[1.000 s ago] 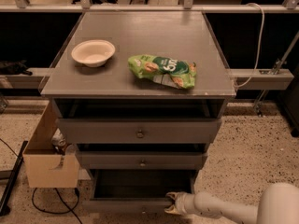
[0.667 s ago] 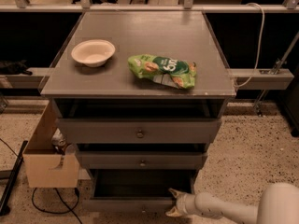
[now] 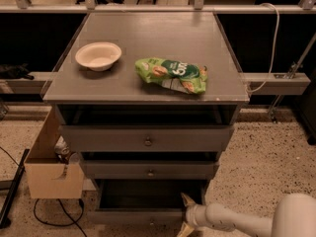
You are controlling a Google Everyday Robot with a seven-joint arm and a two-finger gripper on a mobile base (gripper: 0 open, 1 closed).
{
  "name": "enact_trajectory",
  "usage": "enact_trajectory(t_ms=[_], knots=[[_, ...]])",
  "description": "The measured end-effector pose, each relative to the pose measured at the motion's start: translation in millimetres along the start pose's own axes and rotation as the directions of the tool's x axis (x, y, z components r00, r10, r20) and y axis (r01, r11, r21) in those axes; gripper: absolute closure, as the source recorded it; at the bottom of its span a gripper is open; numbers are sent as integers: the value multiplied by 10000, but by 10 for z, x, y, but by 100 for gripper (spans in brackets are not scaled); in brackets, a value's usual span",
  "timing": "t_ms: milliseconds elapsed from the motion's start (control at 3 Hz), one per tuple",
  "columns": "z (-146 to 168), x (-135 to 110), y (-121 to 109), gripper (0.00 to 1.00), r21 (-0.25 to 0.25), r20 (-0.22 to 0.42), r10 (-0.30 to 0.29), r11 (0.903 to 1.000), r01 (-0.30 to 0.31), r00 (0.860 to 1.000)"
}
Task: Open bottom drawer
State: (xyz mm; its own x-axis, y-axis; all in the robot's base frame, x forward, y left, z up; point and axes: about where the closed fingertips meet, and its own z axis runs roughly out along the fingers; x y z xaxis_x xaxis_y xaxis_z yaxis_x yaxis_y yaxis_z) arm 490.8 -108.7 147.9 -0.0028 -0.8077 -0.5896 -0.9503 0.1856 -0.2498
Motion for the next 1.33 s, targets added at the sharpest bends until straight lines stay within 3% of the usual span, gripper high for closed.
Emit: enact_trajectory(t_ms=[333, 1000, 1333], knots=[[0, 0, 0, 19, 0, 0, 0, 10000, 0, 10000], [-141, 47, 286, 65, 187, 169, -175, 9997, 172, 9997], [-160, 32, 280, 89, 187, 169, -175, 9997, 171, 9997]])
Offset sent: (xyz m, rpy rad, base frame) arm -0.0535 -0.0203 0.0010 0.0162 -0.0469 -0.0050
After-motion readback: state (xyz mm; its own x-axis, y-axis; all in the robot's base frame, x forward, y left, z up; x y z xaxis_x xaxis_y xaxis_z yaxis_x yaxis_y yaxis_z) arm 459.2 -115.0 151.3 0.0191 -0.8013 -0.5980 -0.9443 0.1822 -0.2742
